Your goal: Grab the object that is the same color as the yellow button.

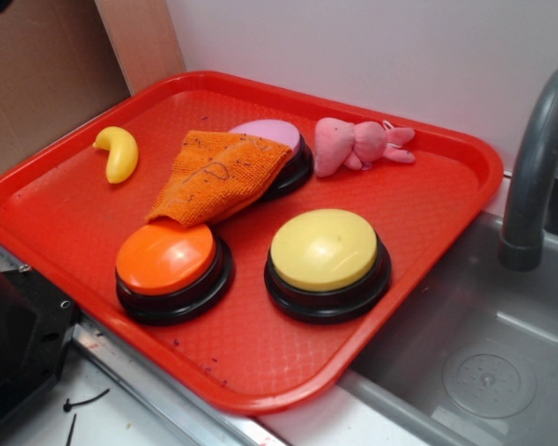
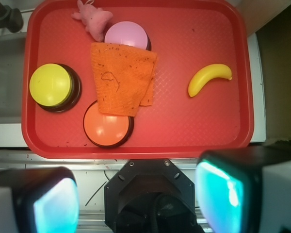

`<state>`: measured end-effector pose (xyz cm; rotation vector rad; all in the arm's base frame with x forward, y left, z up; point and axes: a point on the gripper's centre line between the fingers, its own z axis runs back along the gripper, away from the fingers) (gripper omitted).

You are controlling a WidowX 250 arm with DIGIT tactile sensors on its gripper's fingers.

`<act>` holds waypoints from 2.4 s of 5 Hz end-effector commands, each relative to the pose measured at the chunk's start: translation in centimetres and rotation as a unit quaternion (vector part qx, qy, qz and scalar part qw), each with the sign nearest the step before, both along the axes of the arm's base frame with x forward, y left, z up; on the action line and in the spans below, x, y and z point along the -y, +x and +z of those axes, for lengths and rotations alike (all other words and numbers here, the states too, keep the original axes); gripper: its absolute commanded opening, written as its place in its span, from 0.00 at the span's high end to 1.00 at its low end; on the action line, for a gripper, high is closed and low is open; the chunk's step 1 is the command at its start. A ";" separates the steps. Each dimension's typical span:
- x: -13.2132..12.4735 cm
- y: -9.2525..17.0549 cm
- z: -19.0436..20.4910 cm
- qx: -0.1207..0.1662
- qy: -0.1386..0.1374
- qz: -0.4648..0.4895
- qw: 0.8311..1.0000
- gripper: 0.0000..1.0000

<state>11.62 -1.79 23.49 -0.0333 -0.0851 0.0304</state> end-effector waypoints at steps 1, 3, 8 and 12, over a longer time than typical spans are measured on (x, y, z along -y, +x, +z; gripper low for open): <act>0.0 0.0 0.0 0.000 0.000 0.000 1.000 0.00; -2.8 1.7 -2.2 0.005 -0.011 0.140 0.990 0.00; -11.4 6.1 -13.6 0.061 0.059 0.493 0.866 0.00; -13.7 10.1 -21.4 0.075 0.038 0.492 0.867 0.00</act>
